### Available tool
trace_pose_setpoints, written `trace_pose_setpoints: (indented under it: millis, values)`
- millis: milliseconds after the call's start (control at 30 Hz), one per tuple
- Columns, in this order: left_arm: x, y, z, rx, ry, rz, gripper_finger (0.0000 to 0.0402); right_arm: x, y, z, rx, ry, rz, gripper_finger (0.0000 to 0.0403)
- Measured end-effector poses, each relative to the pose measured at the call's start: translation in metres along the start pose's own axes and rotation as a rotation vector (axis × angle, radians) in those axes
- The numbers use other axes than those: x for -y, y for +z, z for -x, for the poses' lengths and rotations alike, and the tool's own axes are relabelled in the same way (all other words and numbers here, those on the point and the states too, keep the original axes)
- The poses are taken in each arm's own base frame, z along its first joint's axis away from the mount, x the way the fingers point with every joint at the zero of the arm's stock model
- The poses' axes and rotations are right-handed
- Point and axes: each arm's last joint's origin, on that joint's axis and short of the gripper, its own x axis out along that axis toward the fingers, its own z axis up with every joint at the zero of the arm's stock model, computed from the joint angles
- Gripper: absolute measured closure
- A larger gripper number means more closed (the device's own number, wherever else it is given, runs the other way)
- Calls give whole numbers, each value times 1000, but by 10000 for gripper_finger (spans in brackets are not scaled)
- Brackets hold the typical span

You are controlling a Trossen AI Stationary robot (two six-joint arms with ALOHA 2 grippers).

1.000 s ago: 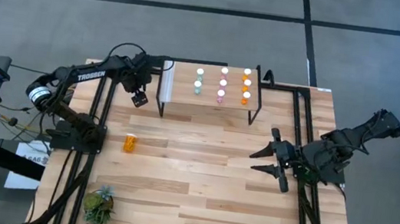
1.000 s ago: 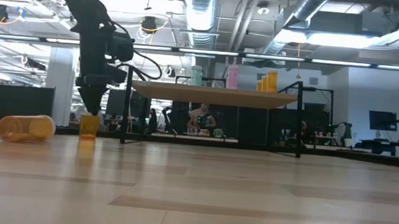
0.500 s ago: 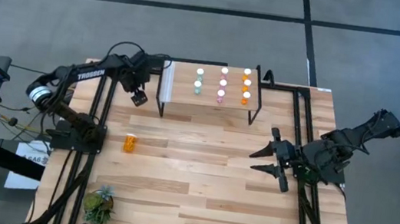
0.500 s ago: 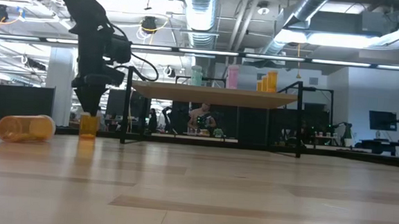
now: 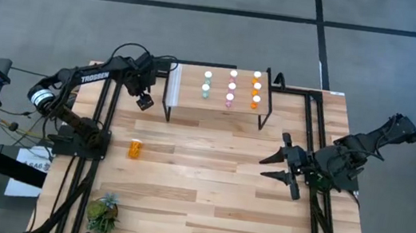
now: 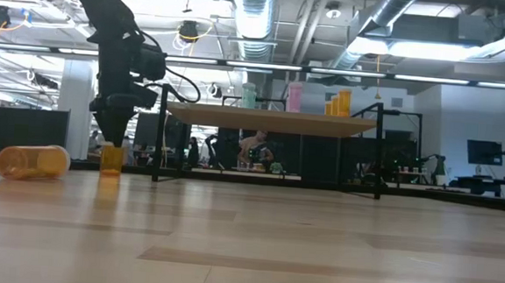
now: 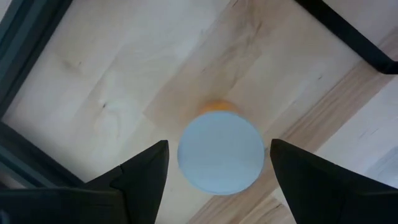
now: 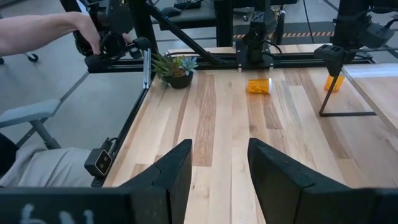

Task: Pick and place medicine bottles onto shelf by color
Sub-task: Put the top large orange pill bottle on the shelf

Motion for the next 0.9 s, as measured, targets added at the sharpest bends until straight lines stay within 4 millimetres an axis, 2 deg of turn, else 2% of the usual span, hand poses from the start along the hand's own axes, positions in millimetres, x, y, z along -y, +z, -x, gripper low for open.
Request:
trace_pose_setpoints:
  millis: [200,533,900]
  values:
    - [0,0,0,-4,-1,1,137,0,0,0,0,-1,0,226]
    - [0,0,0,-4,0,9,194,0,0,0,1,-2,0,226]
    - [0,0,1,-3,1,-8,211,0,0,0,1,-2,0,226]
